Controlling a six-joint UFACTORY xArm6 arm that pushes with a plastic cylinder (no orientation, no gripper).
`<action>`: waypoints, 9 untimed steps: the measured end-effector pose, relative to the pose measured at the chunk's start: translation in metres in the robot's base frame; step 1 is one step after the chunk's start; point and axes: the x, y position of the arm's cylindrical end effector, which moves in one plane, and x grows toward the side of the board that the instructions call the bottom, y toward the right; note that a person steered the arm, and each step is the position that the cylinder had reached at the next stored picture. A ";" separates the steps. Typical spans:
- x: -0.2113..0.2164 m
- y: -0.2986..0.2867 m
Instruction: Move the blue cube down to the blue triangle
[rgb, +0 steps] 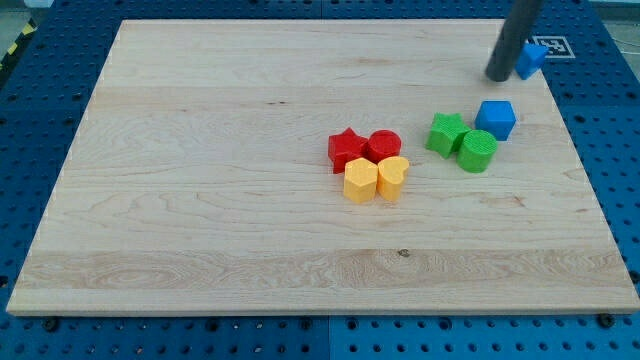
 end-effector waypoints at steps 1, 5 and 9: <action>0.000 -0.055; 0.084 -0.067; 0.101 -0.003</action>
